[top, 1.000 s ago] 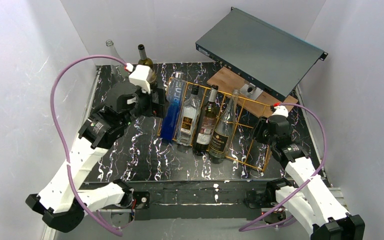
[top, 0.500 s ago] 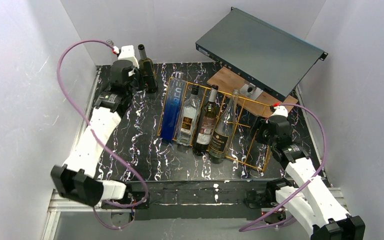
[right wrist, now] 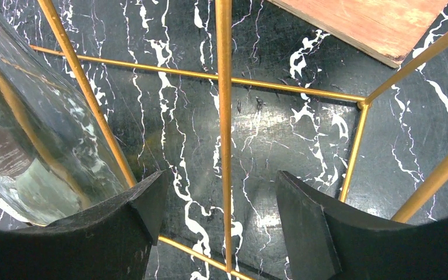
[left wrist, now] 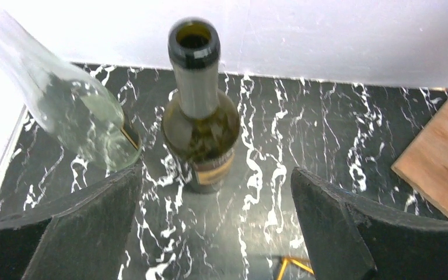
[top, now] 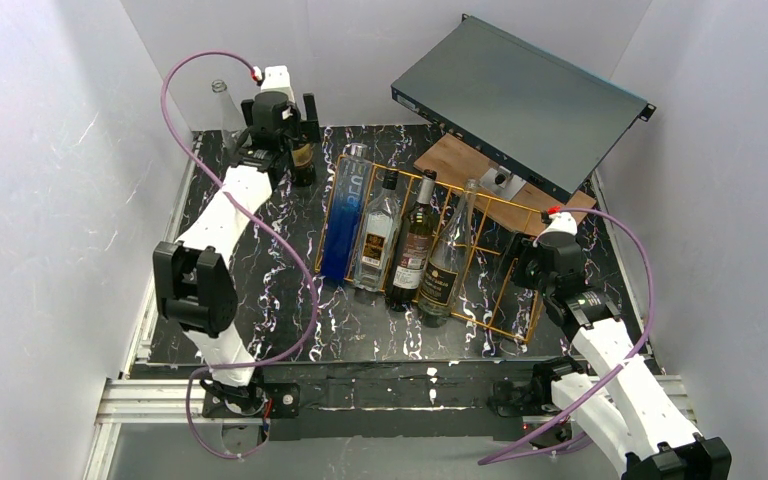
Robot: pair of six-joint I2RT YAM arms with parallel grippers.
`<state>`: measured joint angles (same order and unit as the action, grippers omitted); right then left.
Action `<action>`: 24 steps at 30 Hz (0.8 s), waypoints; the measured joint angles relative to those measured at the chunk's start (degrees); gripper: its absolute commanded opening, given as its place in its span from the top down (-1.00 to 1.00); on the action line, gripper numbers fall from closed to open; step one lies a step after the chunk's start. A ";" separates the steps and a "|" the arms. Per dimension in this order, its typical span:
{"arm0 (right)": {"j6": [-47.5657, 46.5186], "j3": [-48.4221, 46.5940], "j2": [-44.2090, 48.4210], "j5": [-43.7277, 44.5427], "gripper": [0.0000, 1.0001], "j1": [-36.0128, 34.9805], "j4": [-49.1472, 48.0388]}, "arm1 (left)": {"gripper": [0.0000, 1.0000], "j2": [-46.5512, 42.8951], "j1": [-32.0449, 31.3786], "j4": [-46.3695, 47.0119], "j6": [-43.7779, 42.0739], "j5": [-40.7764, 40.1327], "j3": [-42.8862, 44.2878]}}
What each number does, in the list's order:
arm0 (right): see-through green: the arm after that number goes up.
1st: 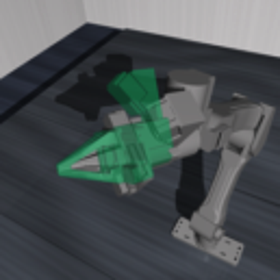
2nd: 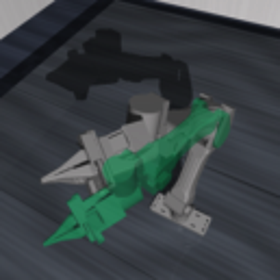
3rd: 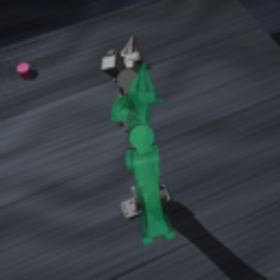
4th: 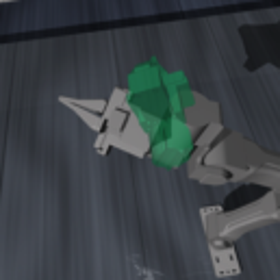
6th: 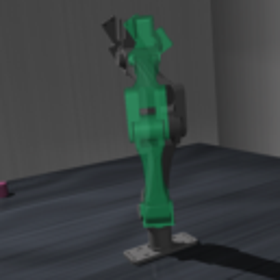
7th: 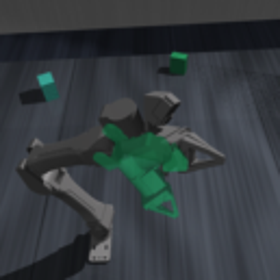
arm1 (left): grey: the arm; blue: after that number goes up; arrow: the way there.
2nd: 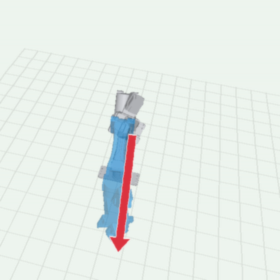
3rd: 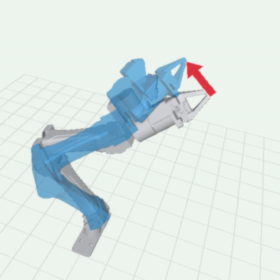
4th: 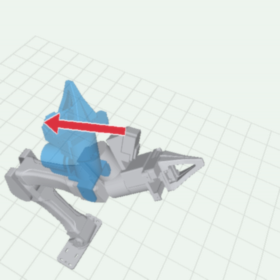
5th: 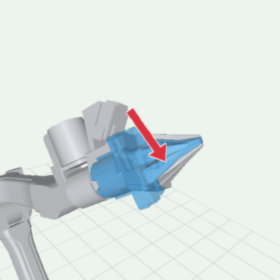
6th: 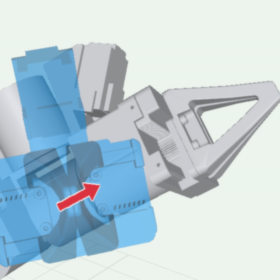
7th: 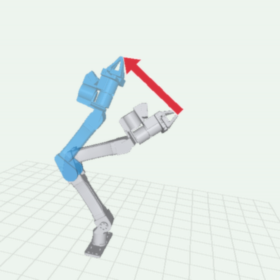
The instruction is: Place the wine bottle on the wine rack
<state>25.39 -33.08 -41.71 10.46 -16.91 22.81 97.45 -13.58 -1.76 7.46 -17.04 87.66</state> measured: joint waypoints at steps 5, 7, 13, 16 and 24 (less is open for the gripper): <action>0.04 0.00 0.11 -0.13 -0.54 0.00 0.35 | -0.94 5.73 1.49 2.32 -1.97 -0.35 6.34; 0.07 0.00 0.11 -0.13 -0.54 0.00 0.46 | -0.93 8.09 1.81 2.60 -2.38 -0.33 8.79; 0.09 0.00 0.09 -0.13 -0.54 0.00 1.07 | -0.50 15.45 2.16 3.02 -3.10 -0.57 15.85; 0.09 0.00 0.09 -0.15 -0.54 0.00 1.09 | -0.47 17.05 2.16 2.80 -3.43 -1.20 16.28; 0.13 0.00 -0.13 -0.15 -0.55 0.00 1.09 | -0.09 17.68 2.16 3.08 -4.11 -2.08 16.31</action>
<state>25.52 -33.08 -41.85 10.31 -16.91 23.90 115.13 -11.42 1.32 3.36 -19.11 103.96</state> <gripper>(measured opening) 0.774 0.637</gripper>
